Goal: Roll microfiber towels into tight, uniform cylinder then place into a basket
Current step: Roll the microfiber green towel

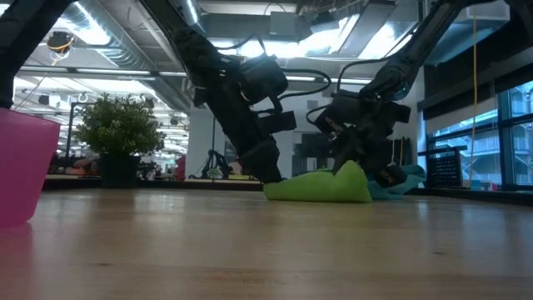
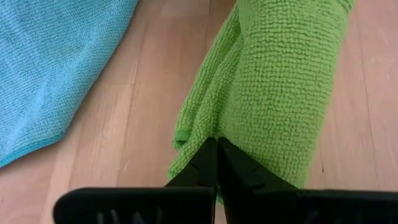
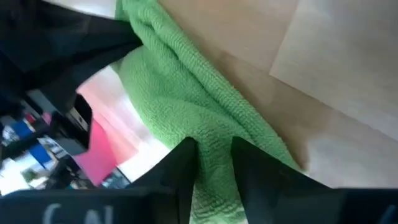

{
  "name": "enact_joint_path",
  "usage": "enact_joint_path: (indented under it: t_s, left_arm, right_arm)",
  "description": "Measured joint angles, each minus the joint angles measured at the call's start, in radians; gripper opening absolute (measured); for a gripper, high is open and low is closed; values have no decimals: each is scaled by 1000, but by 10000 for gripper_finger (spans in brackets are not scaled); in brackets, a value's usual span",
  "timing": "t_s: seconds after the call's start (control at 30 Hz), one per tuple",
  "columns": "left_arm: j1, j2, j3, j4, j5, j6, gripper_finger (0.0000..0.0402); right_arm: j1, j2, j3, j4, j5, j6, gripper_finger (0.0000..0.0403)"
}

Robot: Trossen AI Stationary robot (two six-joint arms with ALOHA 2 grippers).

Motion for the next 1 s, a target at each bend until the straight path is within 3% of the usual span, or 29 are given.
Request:
enact_joint_path:
  t_s: [0.2,0.37,0.57,1.0]
  left_arm:
    - [0,0,0,0,0,0,0]
    - [0,0,-1,0,0,-2,0]
    - [0,0,-1,0,1,-3,0]
    - [0,0,-1,-1,2,-35,0]
  right_arm:
    - [-34,-74,0,-1,30,6,114]
    - [-36,-211,0,-2,121,4,115]
    - [60,-345,0,6,155,-164,115]
    - [197,-217,-56,7,300,-255,115]
